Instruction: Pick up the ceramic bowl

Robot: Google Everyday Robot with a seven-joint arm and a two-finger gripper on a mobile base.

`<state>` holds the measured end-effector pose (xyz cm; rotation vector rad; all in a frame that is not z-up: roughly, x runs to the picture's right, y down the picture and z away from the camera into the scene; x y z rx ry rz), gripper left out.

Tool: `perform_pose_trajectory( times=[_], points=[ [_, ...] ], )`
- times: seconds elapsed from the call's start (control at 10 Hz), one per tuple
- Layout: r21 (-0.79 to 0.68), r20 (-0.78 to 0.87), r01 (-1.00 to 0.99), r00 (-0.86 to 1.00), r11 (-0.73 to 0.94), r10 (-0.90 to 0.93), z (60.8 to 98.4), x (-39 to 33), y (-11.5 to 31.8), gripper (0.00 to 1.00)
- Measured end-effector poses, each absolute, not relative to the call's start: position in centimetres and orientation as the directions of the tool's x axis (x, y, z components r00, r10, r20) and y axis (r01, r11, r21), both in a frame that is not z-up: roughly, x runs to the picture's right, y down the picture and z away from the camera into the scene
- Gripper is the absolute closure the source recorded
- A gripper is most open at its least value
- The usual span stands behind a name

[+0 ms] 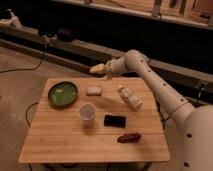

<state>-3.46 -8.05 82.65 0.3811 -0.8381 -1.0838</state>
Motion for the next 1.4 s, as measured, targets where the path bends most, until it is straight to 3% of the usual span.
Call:
perform_pose_trajectory(
  times=[0.8,1.4],
  points=[
    [0.665,0.411,0.598,0.208,0.448,-0.888,82.2,-4.5,-7.7,0.35],
    [0.590,0.478,0.663,0.172,0.460,-0.861,86.2,-5.3,-6.3,0.35]
  ],
)
